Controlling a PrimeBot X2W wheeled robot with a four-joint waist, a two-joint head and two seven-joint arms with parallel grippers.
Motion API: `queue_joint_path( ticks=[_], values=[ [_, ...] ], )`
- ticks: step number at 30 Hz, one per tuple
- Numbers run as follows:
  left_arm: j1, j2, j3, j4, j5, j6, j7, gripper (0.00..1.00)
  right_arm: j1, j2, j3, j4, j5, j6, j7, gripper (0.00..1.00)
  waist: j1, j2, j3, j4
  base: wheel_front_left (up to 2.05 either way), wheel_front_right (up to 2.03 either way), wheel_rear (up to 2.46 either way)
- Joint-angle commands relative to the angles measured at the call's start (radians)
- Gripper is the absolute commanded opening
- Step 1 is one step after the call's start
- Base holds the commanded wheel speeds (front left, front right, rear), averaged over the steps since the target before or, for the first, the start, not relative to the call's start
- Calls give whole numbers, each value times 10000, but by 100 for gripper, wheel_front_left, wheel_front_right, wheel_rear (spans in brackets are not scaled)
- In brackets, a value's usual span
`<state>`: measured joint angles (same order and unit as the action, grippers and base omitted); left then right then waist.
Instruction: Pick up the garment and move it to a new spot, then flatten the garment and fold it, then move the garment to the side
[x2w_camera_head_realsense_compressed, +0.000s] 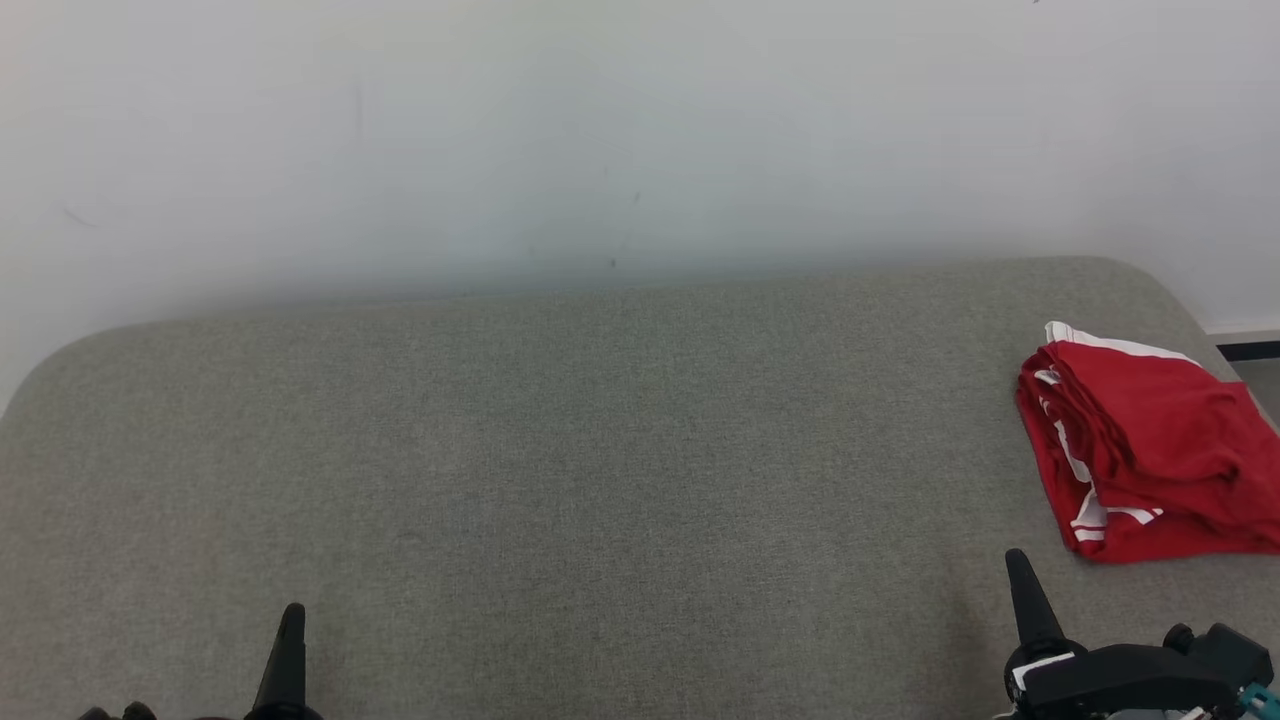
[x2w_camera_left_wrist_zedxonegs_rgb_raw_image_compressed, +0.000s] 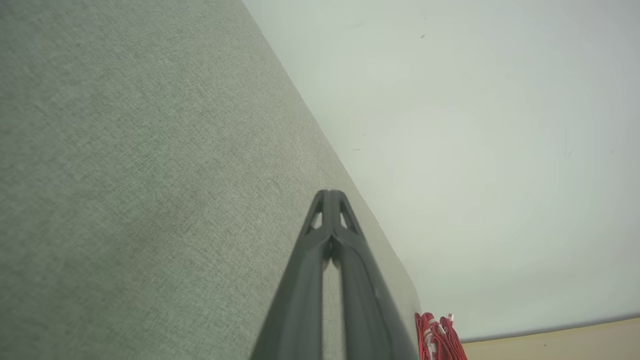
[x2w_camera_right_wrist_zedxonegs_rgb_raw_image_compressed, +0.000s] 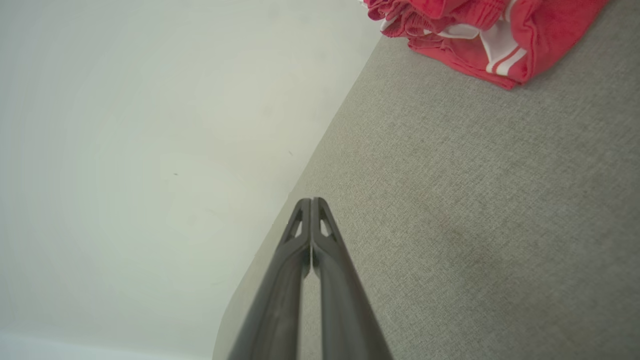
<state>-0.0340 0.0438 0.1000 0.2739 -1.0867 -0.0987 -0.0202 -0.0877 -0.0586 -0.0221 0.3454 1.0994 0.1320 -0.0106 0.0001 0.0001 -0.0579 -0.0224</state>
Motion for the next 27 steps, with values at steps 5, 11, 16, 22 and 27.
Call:
queue_joint_path(
  ticks=[5, 11, 16, 22, 27],
  values=[
    [-296, 64, 49, -141, -735, -90, 182, 0, -245, 14, -148, -228, 712, -13, 158, 0, -1, -1, 52, 21, 0, 0, 0],
    [-376, 68, 62, -160, -1324, -125, 330, 0, -241, 24, -252, -333, 1281, -14, 297, 0, -1, -1, 108, 42, 0, 0, 0],
    [-434, 70, 75, -169, -1780, -158, 464, 0, -239, 32, -339, -403, 1730, -14, 416, 0, -1, -1, 155, 60, 0, 0, 0],
    [-504, 72, 90, -186, -2318, -172, 597, 0, -251, 42, -434, -499, 2249, -15, 548, 0, -1, -1, 212, 81, 0, 0, 0],
    [-547, 75, 103, -199, -2727, -202, 717, 0, -260, 49, -509, -573, 2681, -16, 649, 0, -1, -1, 258, 99, 0, 0, 0]
  ],
)
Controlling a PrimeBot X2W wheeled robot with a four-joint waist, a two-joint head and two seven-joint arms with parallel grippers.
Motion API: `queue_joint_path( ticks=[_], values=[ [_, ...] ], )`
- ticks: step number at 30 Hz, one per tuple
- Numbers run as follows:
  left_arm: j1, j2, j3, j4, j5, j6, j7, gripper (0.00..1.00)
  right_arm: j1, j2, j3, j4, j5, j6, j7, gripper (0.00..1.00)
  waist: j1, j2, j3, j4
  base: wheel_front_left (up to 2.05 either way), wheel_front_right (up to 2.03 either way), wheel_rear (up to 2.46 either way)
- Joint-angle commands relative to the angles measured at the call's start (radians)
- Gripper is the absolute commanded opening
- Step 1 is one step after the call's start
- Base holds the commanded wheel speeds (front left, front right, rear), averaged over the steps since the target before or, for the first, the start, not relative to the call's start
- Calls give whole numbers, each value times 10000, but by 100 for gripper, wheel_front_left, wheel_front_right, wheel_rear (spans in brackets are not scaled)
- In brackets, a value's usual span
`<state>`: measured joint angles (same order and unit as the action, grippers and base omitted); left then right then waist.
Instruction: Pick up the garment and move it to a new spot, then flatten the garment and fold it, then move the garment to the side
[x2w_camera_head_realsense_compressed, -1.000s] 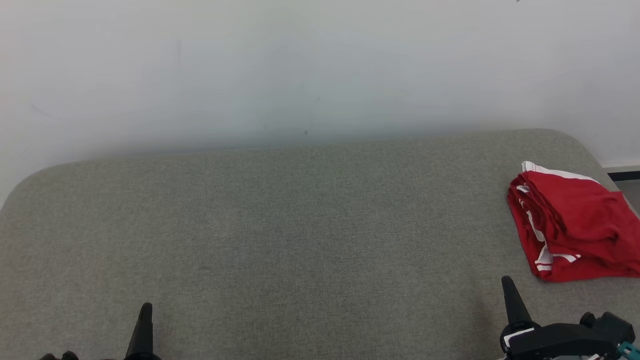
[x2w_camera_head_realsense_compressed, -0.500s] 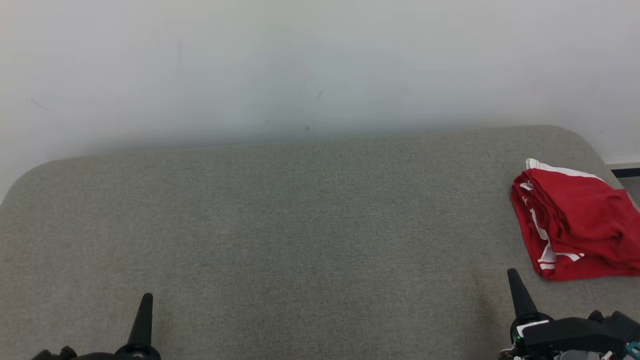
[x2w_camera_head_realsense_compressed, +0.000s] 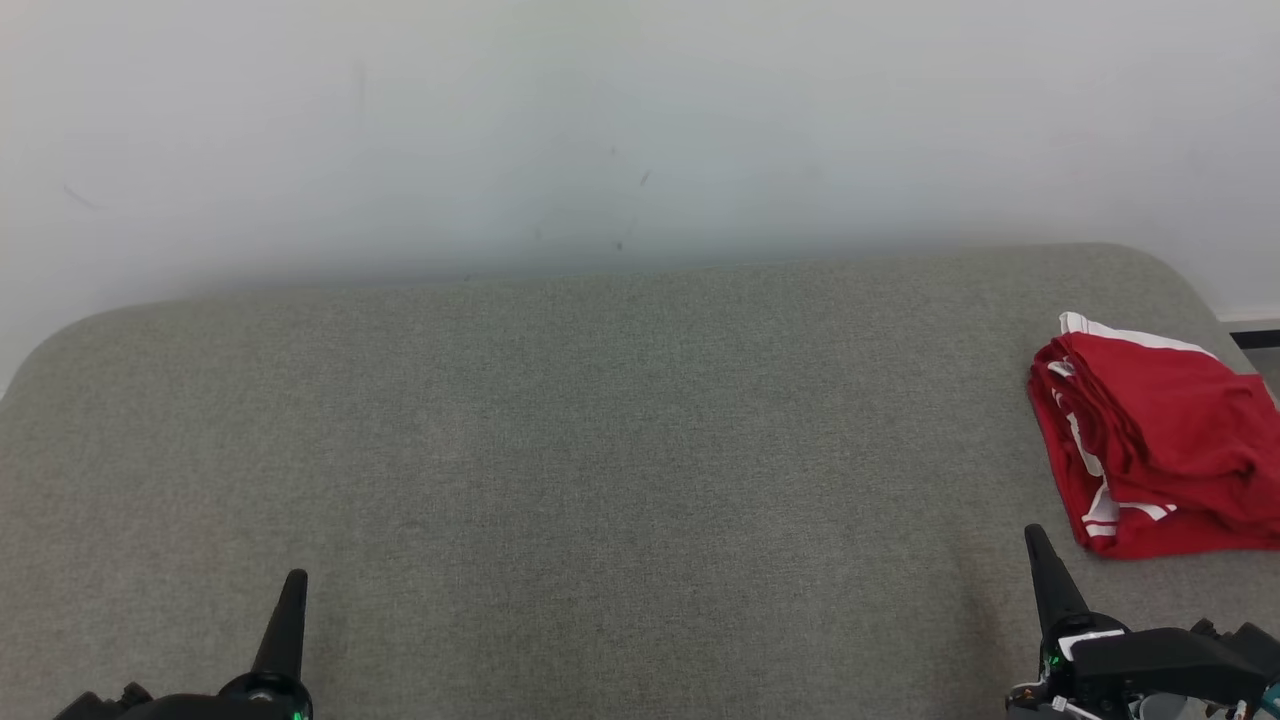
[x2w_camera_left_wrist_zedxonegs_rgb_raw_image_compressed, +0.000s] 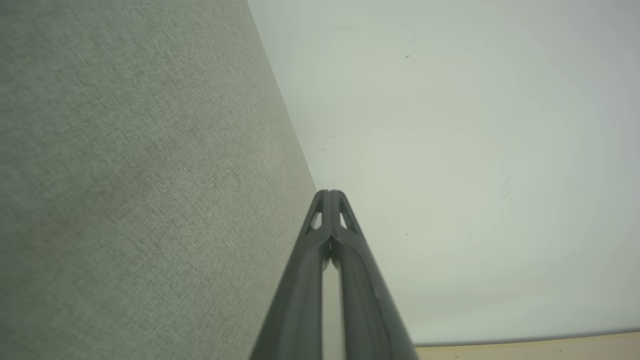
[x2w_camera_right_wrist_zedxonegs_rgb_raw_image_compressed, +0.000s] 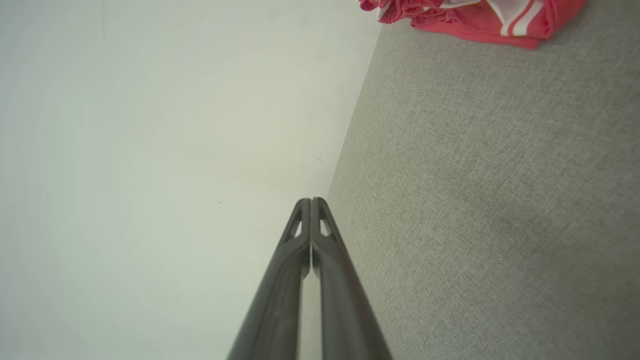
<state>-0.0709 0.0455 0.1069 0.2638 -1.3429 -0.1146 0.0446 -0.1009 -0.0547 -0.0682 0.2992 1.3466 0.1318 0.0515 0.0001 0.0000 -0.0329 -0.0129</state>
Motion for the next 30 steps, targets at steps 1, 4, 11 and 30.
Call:
queue_joint_path(
  ticks=[1, 4, 11, 30],
  values=[
    [-181, 58, 37, -99, -246, -49, 92, 0, -129, 12, -65, -124, 278, -14, 56, 0, -1, 0, 18, 8, 0, 0, 0],
    [-224, 60, 44, -104, -511, -67, 154, 0, -136, 16, -108, -164, 516, -15, 114, 0, -1, 0, 46, 18, 0, 0, 0],
    [-300, 63, 57, -118, -984, -106, 275, 0, -147, 23, -196, -243, 971, -16, 234, 0, -1, 0, 102, 40, 0, 0, 0],
    [-464, 71, 94, -148, -2351, -178, 641, 0, -172, 49, -437, -470, 2305, -20, 568, 0, -1, 0, 281, 107, 0, 0, 0]
  ],
)
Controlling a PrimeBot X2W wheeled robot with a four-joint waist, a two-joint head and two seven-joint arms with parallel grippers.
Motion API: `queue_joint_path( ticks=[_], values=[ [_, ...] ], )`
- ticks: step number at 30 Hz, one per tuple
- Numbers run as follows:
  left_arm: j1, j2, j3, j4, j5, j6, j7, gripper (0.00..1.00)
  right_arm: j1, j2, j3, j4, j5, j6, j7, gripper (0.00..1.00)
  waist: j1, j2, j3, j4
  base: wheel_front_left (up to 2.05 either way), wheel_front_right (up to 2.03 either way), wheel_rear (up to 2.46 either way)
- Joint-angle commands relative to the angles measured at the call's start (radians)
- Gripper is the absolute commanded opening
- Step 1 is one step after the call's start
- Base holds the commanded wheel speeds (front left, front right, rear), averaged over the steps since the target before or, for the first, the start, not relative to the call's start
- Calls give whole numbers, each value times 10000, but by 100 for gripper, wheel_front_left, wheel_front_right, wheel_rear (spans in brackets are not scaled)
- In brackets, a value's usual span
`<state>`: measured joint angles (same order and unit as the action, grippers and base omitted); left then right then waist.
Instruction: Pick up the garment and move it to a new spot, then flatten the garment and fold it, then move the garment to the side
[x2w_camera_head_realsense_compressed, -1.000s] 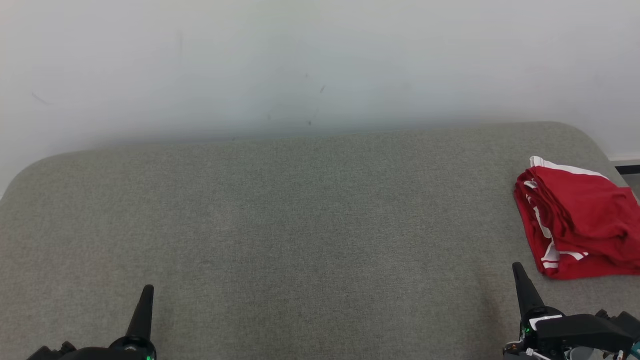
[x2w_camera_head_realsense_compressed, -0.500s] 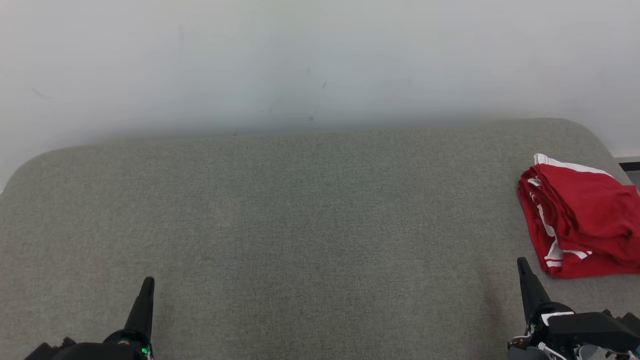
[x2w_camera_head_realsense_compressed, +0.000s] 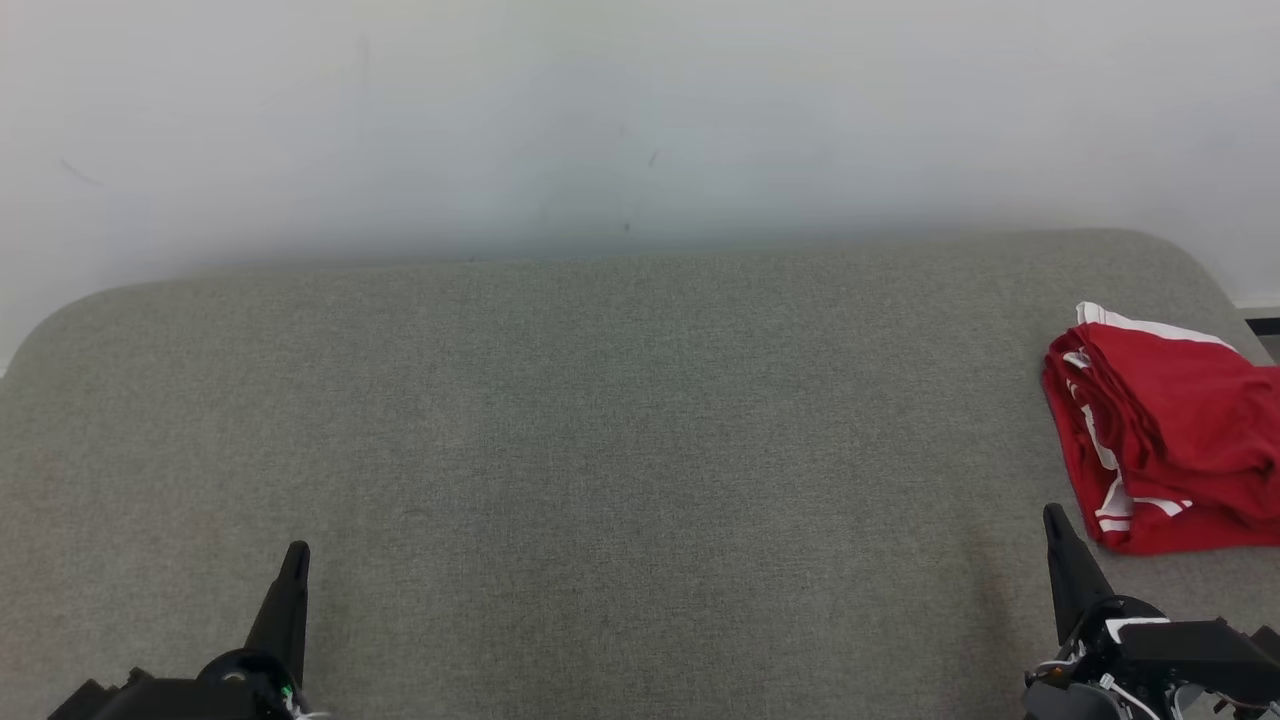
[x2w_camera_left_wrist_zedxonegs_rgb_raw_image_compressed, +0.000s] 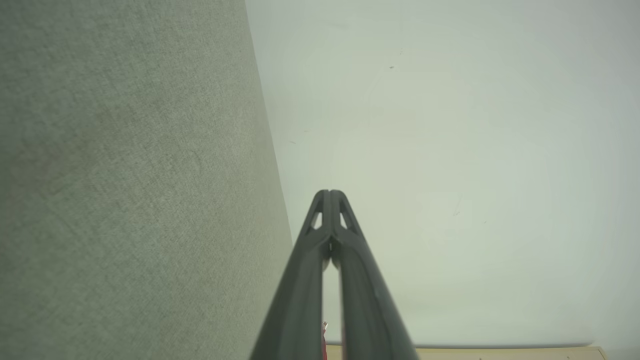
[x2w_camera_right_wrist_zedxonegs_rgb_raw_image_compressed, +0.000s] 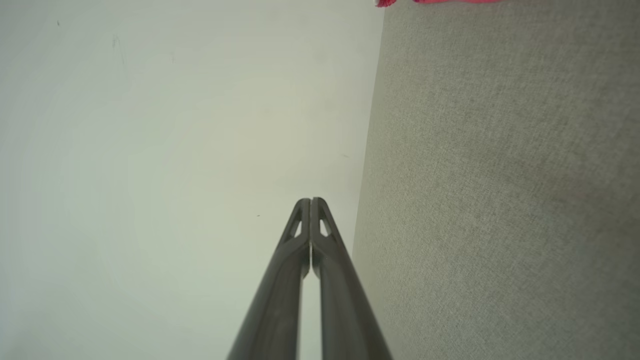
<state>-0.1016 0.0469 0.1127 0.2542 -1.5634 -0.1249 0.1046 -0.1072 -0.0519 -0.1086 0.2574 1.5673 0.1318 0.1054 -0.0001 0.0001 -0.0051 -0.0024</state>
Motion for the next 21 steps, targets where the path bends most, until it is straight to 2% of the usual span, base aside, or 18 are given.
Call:
queue_joint_path(
  ticks=[1, 6, 21],
  values=[
    [-164, 57, 39, -54, -219, -79, 51, 0, -108, 22, -42, -62, 168, -20, 53, 0, 1, -1, 12, 6, 0, 0, 0],
    [-192, 60, 47, -63, -519, -76, 137, 0, -115, 29, -106, -117, 495, -21, 131, 0, 1, -1, 58, 23, 0, 0, 0],
    [-163, 59, 45, -55, -504, -67, 144, 0, -86, 28, -98, -109, 453, -21, 131, 0, 1, -1, 61, 24, 0, 0, 0]
  ],
)
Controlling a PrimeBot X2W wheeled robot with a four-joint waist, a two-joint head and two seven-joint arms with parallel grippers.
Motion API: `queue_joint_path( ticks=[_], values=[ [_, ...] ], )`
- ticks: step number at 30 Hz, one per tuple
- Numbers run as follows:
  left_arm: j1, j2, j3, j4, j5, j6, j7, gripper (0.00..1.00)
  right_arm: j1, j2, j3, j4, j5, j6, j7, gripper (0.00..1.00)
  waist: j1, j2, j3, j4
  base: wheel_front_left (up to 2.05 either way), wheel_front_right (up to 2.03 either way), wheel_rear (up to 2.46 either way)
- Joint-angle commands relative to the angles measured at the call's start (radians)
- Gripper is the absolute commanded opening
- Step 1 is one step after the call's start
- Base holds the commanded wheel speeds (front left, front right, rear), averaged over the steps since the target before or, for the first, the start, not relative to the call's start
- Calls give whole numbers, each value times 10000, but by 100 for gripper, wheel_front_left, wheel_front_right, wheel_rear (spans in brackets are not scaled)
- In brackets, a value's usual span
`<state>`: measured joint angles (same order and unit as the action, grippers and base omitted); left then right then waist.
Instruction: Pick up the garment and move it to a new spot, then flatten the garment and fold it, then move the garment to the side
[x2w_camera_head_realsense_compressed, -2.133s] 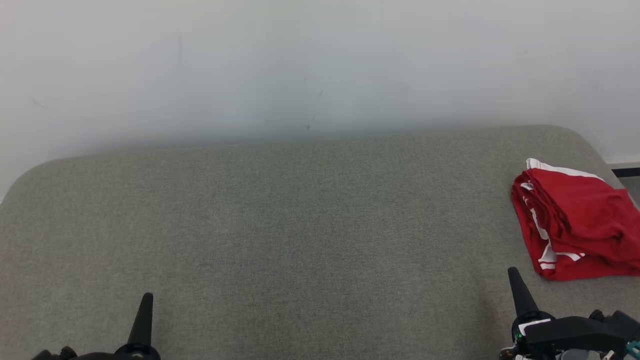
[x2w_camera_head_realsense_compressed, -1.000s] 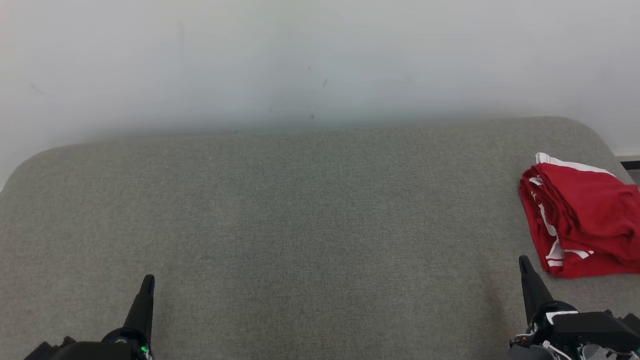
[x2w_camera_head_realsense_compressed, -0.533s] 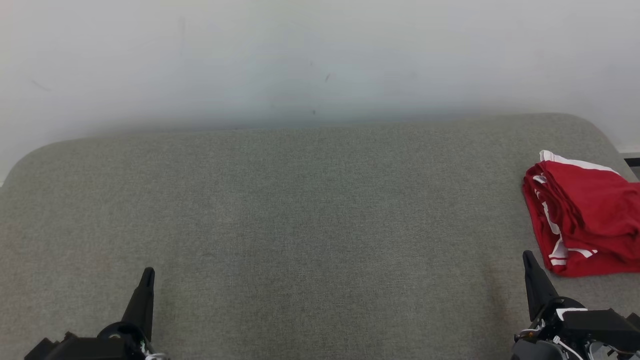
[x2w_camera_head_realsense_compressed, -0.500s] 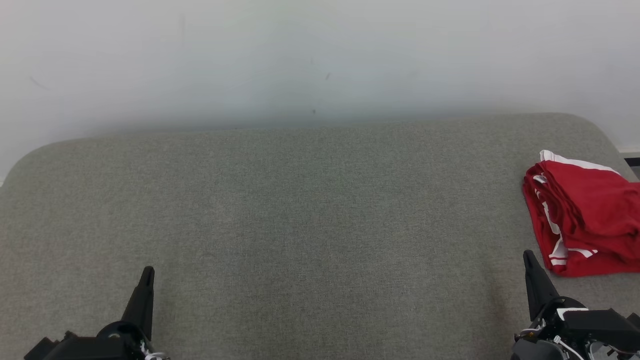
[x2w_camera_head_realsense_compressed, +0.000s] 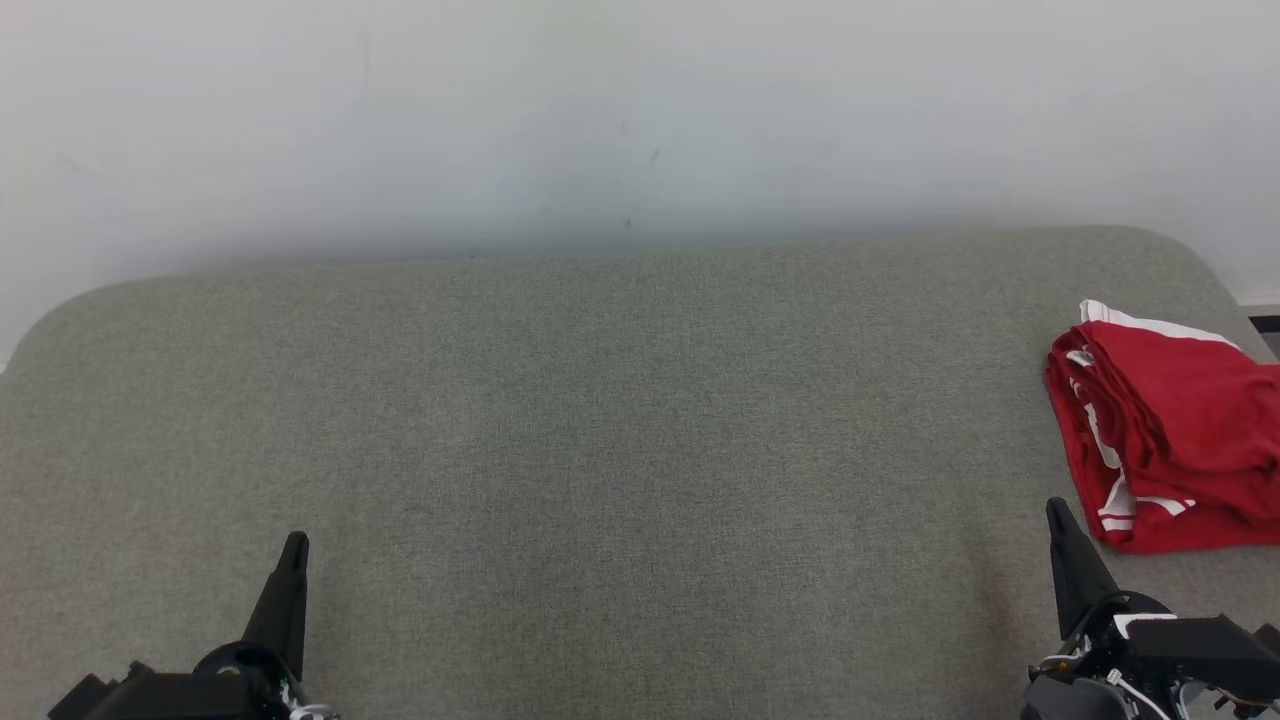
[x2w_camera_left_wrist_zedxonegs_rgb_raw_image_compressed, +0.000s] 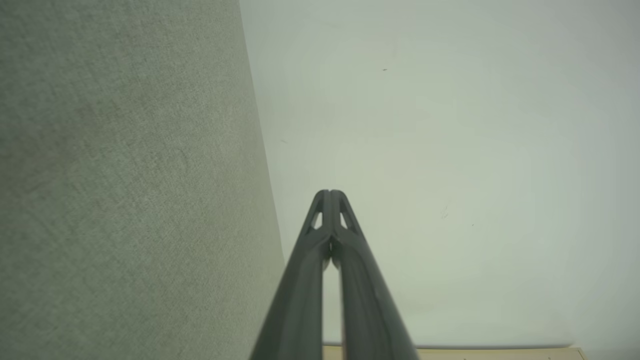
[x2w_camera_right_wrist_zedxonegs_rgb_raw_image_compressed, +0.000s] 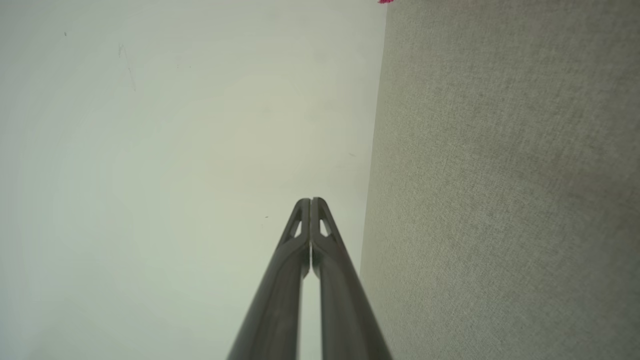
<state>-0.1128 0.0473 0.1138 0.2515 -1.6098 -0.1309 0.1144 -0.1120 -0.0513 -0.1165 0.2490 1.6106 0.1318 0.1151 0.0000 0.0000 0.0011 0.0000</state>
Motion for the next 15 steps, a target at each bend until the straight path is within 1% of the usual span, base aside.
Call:
queue_joint_path(
  ticks=[1, 15],
  values=[
    [-50, 55, 34, -28, -40, -8, 45, 0, -39, 22, -19, -25, 19, -21, 33, 0, 0, 0, -1, 0, 0, 0, 0],
    [-50, 55, 33, -29, -40, -8, 46, 0, -38, 21, -17, -25, 21, -21, 32, 0, 0, 0, -1, 0, 0, 0, 0]
  ],
)
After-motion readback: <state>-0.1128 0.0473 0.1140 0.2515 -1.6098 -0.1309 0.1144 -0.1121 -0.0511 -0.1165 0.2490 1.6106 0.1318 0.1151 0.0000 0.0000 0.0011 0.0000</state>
